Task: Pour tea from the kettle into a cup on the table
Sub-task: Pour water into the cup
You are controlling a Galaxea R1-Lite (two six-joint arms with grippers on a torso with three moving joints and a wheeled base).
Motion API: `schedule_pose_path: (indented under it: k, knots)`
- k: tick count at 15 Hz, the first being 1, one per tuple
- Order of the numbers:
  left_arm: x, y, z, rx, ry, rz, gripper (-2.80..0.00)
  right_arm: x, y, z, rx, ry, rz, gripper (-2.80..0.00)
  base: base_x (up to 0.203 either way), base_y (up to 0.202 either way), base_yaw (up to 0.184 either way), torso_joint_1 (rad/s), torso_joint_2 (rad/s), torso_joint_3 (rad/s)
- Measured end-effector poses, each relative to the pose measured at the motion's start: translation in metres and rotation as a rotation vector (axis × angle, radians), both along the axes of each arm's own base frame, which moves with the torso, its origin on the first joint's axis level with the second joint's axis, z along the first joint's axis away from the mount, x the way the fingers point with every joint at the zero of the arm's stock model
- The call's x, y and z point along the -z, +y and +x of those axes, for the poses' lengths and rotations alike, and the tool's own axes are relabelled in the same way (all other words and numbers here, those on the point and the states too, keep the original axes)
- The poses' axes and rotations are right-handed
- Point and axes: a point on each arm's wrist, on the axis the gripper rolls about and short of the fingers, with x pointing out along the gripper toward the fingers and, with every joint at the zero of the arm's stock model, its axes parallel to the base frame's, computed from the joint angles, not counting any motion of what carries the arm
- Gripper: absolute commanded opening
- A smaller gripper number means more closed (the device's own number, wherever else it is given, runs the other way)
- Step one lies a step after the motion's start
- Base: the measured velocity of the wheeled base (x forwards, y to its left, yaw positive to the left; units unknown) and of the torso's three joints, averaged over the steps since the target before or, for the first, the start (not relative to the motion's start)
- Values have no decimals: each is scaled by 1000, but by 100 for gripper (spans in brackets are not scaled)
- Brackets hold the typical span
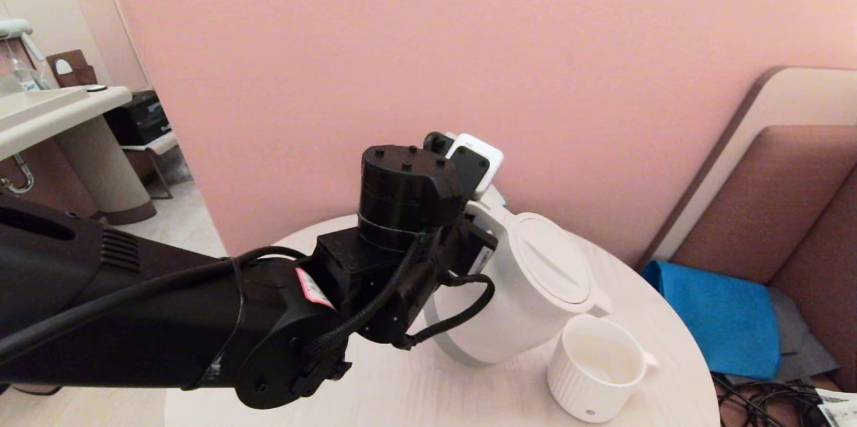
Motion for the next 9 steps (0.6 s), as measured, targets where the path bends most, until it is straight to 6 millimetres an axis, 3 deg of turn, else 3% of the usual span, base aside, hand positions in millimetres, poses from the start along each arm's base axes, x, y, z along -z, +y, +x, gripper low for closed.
schedule_pose_path:
  k: [9]
  knots:
    - [-4, -8, -5, 26, -34, 39, -280, 0, 0, 0, 0, 0, 0, -280, 0, 0, 0, 0, 0, 0]
